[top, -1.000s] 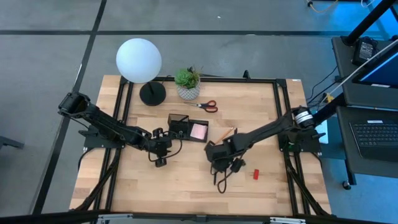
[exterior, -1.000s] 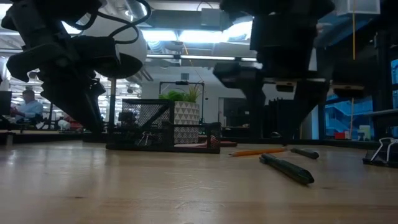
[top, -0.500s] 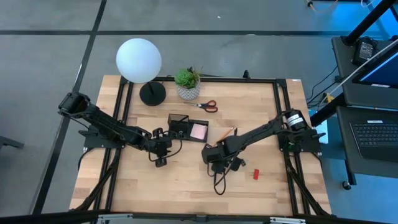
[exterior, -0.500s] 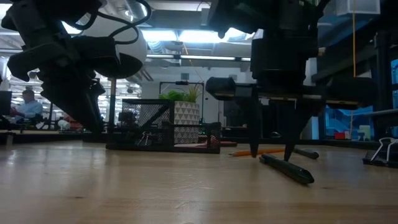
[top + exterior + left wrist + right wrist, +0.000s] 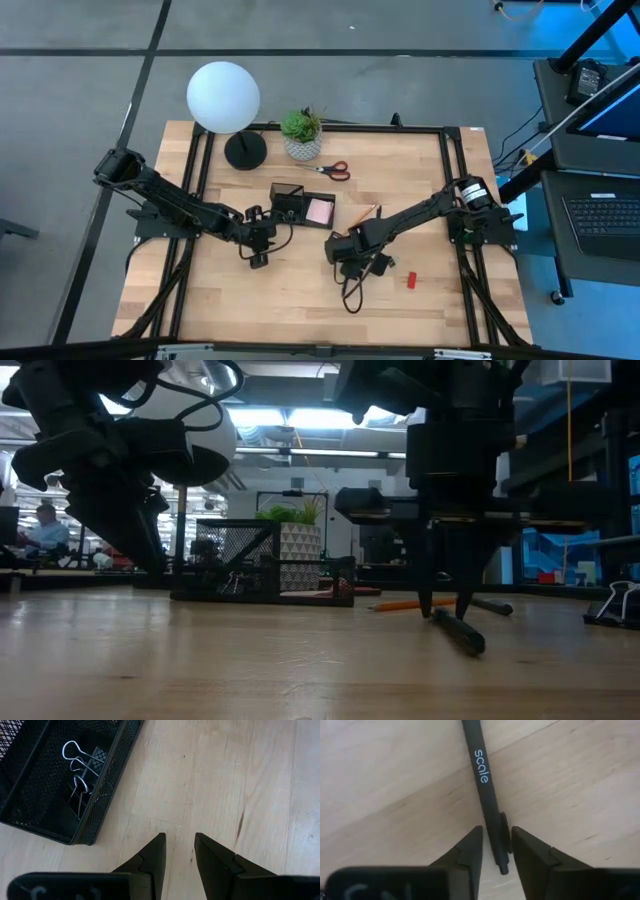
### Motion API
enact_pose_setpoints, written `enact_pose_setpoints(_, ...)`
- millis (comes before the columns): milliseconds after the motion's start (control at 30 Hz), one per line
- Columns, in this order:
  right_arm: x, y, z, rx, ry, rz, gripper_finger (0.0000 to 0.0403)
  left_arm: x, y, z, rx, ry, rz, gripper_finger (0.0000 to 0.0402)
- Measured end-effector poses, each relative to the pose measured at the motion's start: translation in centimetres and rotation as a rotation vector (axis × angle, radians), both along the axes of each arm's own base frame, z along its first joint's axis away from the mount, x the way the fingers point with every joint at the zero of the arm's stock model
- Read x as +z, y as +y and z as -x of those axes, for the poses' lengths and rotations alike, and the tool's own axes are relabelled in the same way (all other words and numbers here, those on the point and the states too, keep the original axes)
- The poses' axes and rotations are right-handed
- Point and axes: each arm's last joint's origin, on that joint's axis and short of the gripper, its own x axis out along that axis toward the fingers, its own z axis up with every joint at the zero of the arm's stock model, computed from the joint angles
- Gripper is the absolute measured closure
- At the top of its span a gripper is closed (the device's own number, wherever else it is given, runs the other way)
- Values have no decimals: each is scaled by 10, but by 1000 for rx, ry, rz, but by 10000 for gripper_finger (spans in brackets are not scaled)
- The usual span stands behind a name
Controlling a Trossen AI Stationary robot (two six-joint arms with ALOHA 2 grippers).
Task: Pick and place office supplies into organizer
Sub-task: Put the black pen into the black desk organizer
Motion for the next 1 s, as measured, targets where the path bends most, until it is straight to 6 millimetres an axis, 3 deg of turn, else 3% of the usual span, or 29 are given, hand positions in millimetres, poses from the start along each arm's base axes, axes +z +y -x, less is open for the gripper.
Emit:
enact_pose_setpoints(333,0,1,-4,-64,-35,-14,343,0,0,0,0,0,-1,304)
enact_pose_setpoints(700,0,2,-9,-285,-71,-72,346,0,0,0,1,-1,-1,304)
enact_pose_setpoints(1000,1,2,-10,-342,-76,-94,347,0,0,0,1,-1,-1,304)
